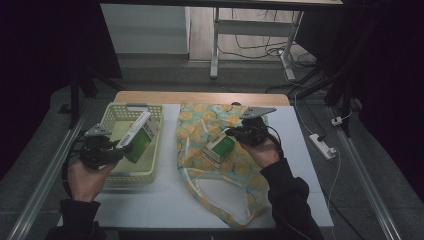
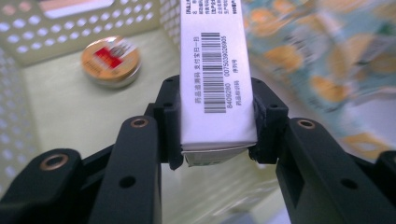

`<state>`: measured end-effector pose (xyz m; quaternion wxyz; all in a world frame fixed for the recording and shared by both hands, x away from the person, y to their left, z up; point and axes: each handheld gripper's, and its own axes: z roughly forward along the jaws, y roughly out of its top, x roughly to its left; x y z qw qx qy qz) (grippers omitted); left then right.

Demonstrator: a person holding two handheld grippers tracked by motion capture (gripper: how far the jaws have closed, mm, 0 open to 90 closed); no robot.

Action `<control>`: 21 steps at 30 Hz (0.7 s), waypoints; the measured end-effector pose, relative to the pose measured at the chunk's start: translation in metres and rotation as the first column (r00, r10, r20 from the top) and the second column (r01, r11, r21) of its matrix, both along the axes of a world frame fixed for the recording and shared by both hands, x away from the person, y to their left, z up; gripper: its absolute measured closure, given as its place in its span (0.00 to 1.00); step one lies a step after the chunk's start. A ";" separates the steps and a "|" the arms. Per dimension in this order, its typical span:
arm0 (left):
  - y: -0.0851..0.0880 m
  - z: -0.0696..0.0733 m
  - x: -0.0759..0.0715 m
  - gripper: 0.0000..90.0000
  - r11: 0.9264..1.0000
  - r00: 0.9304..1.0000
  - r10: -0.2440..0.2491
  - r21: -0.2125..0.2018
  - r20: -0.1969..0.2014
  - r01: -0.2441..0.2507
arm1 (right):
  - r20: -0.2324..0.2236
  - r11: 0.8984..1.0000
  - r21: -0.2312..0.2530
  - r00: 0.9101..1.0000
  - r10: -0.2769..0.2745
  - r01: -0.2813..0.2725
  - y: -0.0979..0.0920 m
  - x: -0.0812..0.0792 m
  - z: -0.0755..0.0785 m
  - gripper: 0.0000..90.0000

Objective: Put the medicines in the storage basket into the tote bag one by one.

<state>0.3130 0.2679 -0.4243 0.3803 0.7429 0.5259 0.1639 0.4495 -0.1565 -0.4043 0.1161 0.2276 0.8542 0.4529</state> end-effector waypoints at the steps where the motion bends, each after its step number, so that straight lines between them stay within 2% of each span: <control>1: -0.002 0.002 -0.001 0.69 1.000 1.000 -0.006 0.006 0.004 0.006 | 0.000 1.000 0.000 1.000 0.000 0.000 0.000 0.000 0.000 1.00; 3: -0.005 0.006 -0.003 0.69 1.000 1.000 -0.024 0.010 0.005 0.024 | 0.000 1.000 0.001 1.000 0.000 0.000 0.000 0.000 0.000 1.00; 11: -0.019 0.016 -0.010 0.69 0.994 0.994 -0.103 -0.035 0.020 0.104 | 0.000 1.000 0.004 1.000 -0.002 0.002 0.000 0.000 0.001 1.00; 18: -0.039 0.021 -0.020 0.69 0.982 0.983 -0.185 -0.037 0.007 0.185 | -0.003 1.000 0.004 1.000 0.000 0.000 0.001 0.000 0.000 1.00; 21: -0.047 0.020 -0.025 0.69 0.973 0.974 -0.224 -0.048 -0.007 0.224 | -0.004 1.000 0.004 1.000 -0.002 0.002 0.001 0.000 -0.001 1.00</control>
